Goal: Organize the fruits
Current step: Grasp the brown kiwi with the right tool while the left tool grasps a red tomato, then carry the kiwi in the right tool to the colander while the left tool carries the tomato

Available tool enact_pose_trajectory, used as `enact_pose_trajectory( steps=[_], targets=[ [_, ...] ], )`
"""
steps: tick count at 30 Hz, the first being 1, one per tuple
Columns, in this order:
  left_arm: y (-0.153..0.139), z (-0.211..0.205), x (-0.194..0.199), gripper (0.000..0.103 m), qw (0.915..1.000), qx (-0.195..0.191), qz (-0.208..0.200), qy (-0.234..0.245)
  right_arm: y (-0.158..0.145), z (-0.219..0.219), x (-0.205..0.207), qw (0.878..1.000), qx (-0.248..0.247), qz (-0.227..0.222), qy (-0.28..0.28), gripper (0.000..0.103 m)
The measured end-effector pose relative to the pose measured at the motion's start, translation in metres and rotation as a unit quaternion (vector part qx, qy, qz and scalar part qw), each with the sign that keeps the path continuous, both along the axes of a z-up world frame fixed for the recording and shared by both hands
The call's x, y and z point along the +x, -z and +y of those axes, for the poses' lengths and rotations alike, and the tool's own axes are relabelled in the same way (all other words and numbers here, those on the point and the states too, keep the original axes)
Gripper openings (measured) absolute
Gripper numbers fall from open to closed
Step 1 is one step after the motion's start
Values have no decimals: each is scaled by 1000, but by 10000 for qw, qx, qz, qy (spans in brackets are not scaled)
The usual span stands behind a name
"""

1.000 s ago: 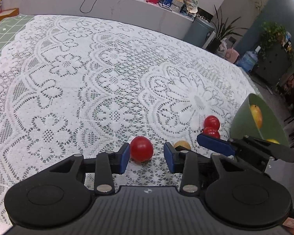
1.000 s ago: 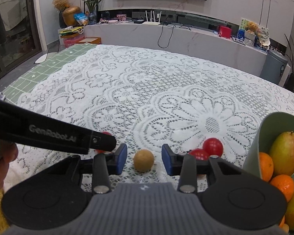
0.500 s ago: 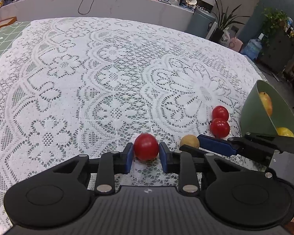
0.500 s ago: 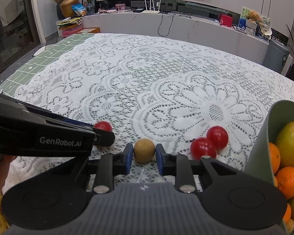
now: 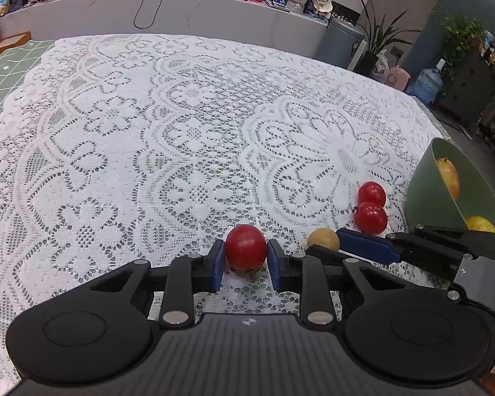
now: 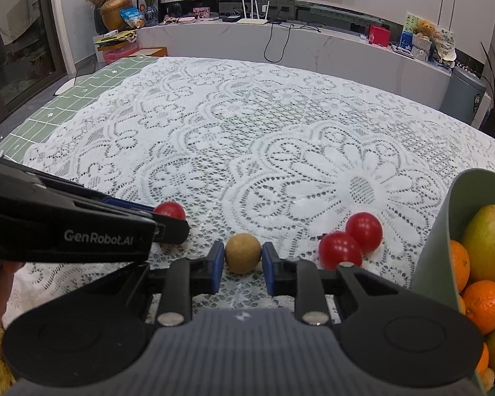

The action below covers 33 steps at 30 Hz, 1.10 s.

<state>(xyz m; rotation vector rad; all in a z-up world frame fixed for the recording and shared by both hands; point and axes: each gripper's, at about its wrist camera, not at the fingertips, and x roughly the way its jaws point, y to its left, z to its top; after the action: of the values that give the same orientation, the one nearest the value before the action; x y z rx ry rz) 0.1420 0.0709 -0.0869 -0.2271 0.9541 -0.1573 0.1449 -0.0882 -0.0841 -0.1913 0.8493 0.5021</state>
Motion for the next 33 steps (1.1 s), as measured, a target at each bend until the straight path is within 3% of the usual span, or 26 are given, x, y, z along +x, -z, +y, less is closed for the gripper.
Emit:
enact_pose_trajectory(
  steps=[17, 33],
  targets=[
    [-20, 6, -18, 30, 9984, -397, -331, -231, -22, -13, -13, 9988, 204, -416, 185, 21],
    [-49, -19, -35, 30, 9968, -448, -648, -149, -56, -50, -43, 9955, 299, -791, 425, 21]
  ],
)
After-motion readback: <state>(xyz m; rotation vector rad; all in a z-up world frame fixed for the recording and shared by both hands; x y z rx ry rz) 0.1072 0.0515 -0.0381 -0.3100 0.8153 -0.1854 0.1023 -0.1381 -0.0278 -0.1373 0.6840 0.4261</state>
